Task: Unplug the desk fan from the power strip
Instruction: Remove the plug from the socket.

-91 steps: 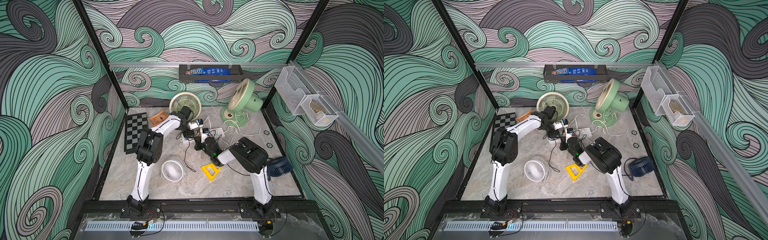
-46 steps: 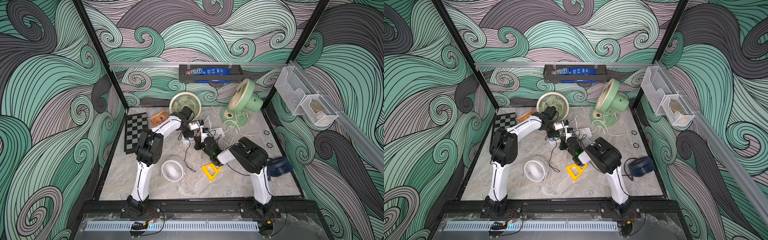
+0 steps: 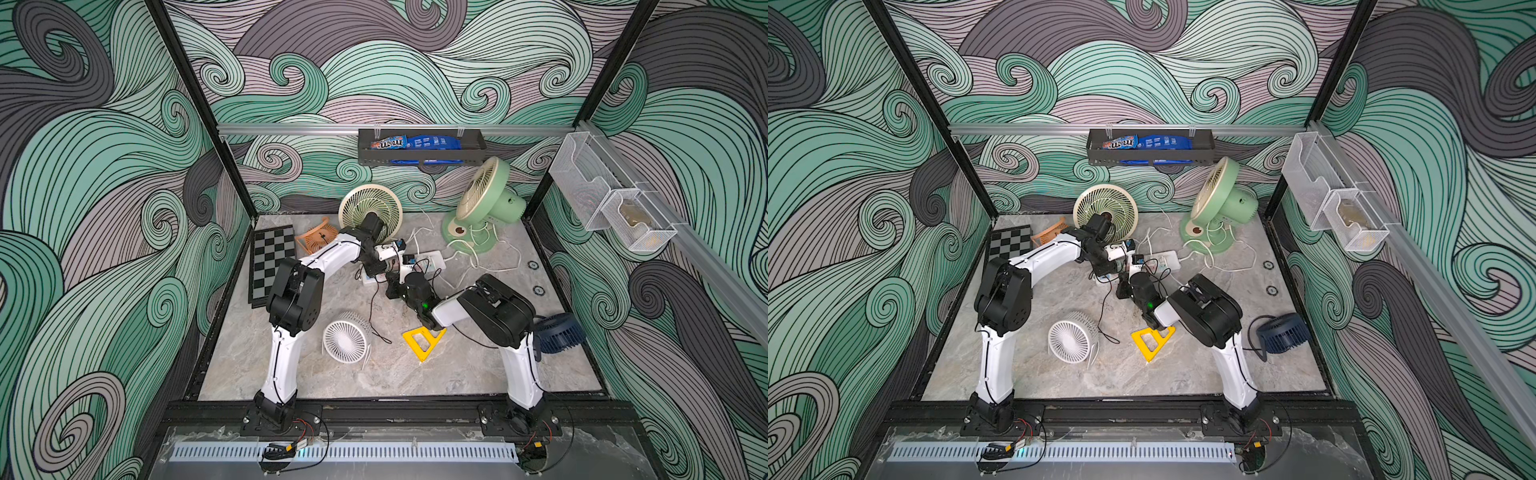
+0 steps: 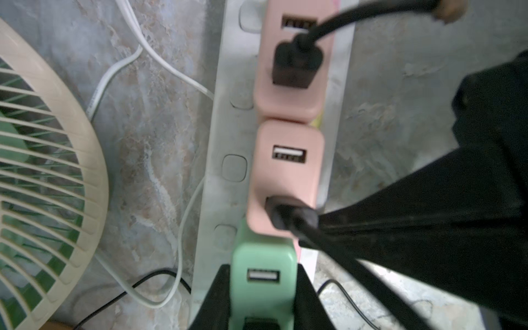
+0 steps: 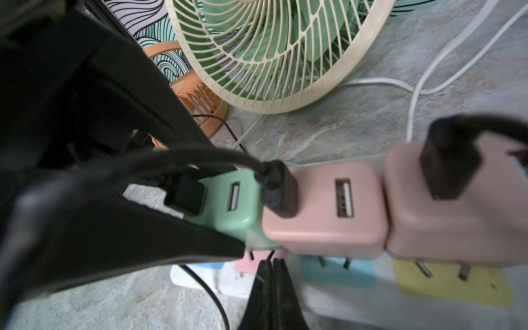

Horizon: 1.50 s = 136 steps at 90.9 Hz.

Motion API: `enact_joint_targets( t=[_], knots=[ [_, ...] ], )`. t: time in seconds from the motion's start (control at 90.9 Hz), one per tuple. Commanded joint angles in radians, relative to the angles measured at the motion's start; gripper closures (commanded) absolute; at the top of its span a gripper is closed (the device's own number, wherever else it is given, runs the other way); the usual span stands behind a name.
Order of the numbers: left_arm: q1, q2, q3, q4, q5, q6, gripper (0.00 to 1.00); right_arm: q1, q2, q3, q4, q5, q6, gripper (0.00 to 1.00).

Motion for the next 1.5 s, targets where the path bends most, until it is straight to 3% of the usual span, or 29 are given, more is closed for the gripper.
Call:
enact_joint_targets(
  t=[0.0, 0.132, 0.308, 0.528, 0.682, 0.792, 1.068, 1.321, 1.486],
  knots=[
    [-0.026, 0.016, 0.032, -0.1, 0.092, 0.033, 1.0, -0.007, 0.028, 0.016, -0.097, 0.005, 0.016, 1.0],
    [-0.03, -0.011, -0.031, -0.017, 0.018, 0.026, 1.0, -0.014, 0.024, 0.024, -0.112, -0.001, 0.028, 1.0],
    [-0.021, 0.001, 0.004, -0.059, 0.043, 0.007, 1.0, -0.014, 0.024, 0.03, -0.162, 0.009, 0.077, 1.0],
    [-0.025, -0.035, -0.076, 0.066, -0.009, -0.009, 1.0, -0.014, 0.03, 0.028, -0.198, -0.008, 0.15, 1.0],
    [-0.004, 0.021, 0.045, -0.121, 0.124, -0.009, 1.0, -0.015, 0.03, 0.026, -0.201, -0.016, 0.16, 1.0],
    [0.001, 0.067, 0.11, -0.191, 0.146, -0.002, 1.0, -0.015, 0.03, 0.023, -0.193, -0.023, 0.164, 1.0],
    [-0.008, -0.054, -0.098, 0.067, 0.06, 0.011, 1.0, -0.015, 0.028, 0.024, -0.199, -0.024, 0.16, 1.0],
    [0.042, 0.088, 0.161, -0.249, 0.296, 0.021, 1.0, -0.015, 0.025, 0.019, -0.199, -0.021, 0.169, 1.0],
    [0.04, 0.025, 0.053, -0.169, 0.331, 0.059, 1.0, -0.016, 0.027, 0.02, -0.199, -0.021, 0.169, 1.0]
  ],
)
